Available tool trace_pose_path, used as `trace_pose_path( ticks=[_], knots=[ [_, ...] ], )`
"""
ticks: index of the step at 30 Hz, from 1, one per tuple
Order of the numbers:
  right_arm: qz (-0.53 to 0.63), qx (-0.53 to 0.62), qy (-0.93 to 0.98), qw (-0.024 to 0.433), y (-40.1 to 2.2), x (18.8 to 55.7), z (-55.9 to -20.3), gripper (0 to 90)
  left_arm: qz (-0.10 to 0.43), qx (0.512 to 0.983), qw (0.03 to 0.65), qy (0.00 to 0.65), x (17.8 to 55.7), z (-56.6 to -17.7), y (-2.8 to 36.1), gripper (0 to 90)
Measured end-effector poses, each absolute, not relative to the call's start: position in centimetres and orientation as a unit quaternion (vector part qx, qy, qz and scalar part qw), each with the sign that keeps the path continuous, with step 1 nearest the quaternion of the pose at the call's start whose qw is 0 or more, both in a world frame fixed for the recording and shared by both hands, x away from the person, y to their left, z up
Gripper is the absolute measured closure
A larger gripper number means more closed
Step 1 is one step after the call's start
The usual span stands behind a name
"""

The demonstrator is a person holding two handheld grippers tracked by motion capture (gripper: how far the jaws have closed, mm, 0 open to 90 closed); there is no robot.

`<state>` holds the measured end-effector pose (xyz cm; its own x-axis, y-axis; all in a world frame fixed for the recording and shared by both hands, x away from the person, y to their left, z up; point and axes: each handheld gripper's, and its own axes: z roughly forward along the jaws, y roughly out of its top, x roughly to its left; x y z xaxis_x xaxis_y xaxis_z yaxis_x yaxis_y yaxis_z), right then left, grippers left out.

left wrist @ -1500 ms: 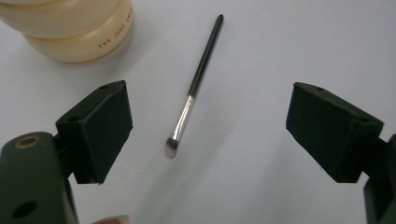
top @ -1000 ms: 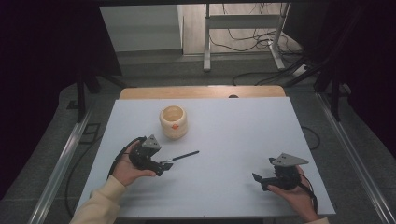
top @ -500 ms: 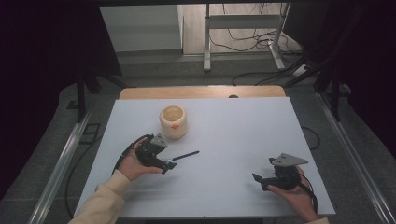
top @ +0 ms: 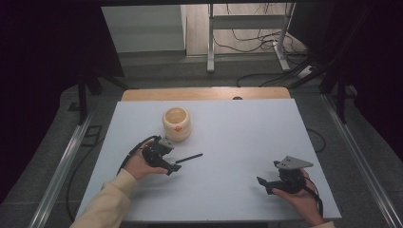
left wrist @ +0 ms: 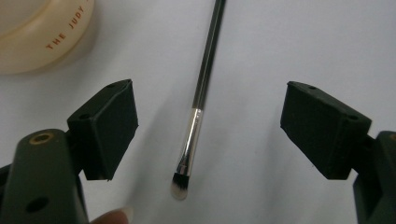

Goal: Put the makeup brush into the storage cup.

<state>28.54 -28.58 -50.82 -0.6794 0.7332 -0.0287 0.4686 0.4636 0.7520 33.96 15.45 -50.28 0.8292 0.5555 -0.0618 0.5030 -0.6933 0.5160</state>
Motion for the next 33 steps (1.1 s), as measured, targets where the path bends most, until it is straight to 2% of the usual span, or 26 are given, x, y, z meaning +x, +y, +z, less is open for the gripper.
trace_pose_path(
  ticks=[11,21,28,32,33],
  knots=[
    [0.372,0.359,0.838,0.176,-28.6,28.5,-50.9,10.4,0.039,0.922,0.257,0.288,34.6,-51.1,15.4,24.2],
    [0.371,0.36,0.838,0.176,-28.6,28.5,-50.9,10.4,0.038,0.941,0.223,0.253,34.4,-51.9,14.9,45.6],
    [0.371,0.359,0.838,0.177,-28.6,28.5,-50.9,10.4,0.029,0.942,0.226,0.247,34.3,-51.8,14.9,54.3],
    [0.37,0.359,0.838,0.177,-28.6,28.5,-50.9,10.4,0.023,0.942,0.224,0.248,34.3,-51.7,15.0,69.7],
    [0.37,0.359,0.838,0.177,-28.6,28.5,-50.9,10.4,0.022,0.942,0.225,0.249,34.3,-51.7,15.0,69.7]
  ],
)
